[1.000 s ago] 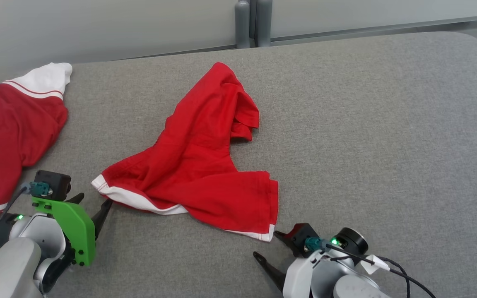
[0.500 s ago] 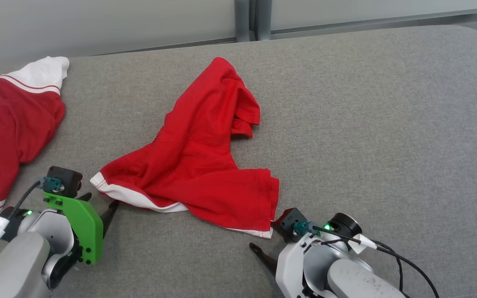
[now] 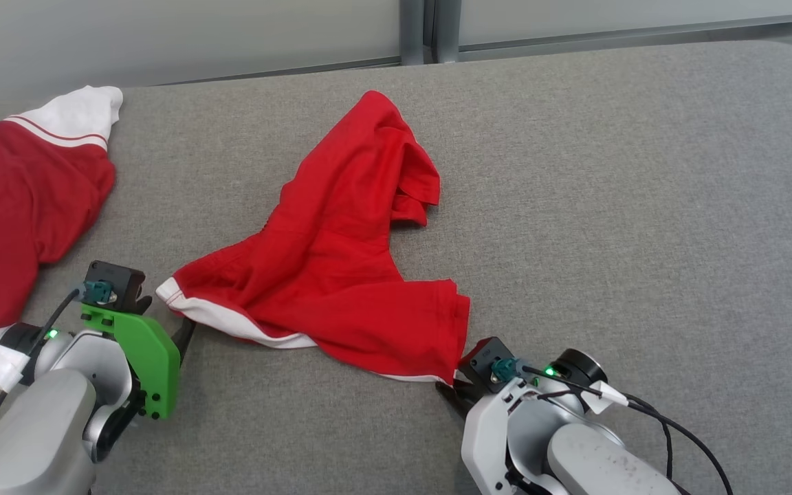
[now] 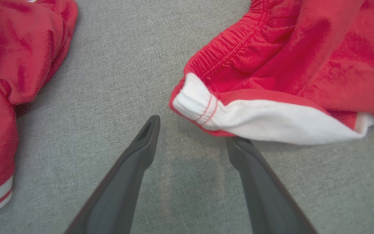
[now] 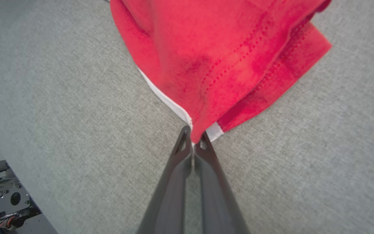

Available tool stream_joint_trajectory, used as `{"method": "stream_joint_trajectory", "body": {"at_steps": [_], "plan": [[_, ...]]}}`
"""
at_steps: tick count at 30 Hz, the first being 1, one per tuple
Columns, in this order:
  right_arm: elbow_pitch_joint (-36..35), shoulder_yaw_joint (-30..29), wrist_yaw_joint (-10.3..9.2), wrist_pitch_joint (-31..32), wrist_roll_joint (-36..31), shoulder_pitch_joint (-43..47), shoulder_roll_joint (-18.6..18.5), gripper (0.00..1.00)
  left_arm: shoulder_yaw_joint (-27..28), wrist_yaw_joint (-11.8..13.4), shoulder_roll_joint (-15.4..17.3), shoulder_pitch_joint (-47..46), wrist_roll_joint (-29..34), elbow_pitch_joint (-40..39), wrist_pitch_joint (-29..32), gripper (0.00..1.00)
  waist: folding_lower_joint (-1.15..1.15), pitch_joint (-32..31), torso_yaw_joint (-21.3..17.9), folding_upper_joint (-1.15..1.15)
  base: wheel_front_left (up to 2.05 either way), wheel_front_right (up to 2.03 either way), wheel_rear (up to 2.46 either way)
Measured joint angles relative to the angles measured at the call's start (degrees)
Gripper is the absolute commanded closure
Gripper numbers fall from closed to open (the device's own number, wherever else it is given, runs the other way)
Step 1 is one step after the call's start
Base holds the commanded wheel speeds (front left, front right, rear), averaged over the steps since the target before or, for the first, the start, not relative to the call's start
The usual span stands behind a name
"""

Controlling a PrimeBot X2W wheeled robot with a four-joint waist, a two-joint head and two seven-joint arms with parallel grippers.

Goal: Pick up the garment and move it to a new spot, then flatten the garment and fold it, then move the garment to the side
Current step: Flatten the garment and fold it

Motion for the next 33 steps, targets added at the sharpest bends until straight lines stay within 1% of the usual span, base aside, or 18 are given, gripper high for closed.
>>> {"method": "stream_joint_trajectory", "body": {"at_steps": [4,8,14,20,24,27,30,33], "plan": [[-0.6,-0.6,0.00,0.1,-0.1,0.3,-0.3,1.00,0.7,0.6,-0.4,-1.3,-0.3,0.3,-0.3,0.00,0.00,0.2,0.2,0.00,0.00,0.00,0.00],[-1.1,-0.9,0.00,0.2,-0.4,0.9,-0.3,1.00,1.1,1.0,-0.5,-2.4,-1.3,-0.3,1.2,0.00,0.00,0.2,0.5,0.00,0.00,0.00,0.00],[-2.0,-1.4,0.00,0.5,-0.5,2.0,-0.8,1.00,1.7,1.7,0.5,-3.3,-3.1,-4.2,6.6,0.00,0.00,0.1,1.0,0.00,0.00,0.00,0.00],[-2.9,-1.7,0.00,0.6,-0.5,3.4,-1.5,1.00,2.2,2.1,0.7,-3.3,-6.8,-9.6,12.5,0.00,0.00,-0.3,1.5,0.00,0.00,0.00,0.00],[-3.8,-2.0,0.00,1.0,-0.5,4.4,-1.9,1.00,2.1,3.2,2.2,-3.1,-7.3,-14.3,15.7,0.00,0.00,-0.6,1.6,0.00,0.00,0.00,0.00],[-4.4,-2.4,0.00,1.3,-0.5,5.2,-2.3,1.00,1.8,4.1,2.7,-3.1,-7.8,-17.1,17.6,0.00,0.00,-0.8,1.8,0.00,0.00,0.00,0.00],[-4.9,-2.6,0.00,1.6,-0.5,5.9,-2.5,1.00,1.0,4.2,3.3,-2.6,-7.8,-17.8,19.2,0.00,0.00,-1.0,1.9,0.00,0.00,0.00,0.00],[-5.6,-2.7,0.00,1.8,-0.5,6.8,-2.8,1.00,0.8,4.1,3.1,-2.2,-8.2,-16.4,19.0,0.00,0.00,-1.2,1.9,0.00,0.00,0.00,0.00]]}}
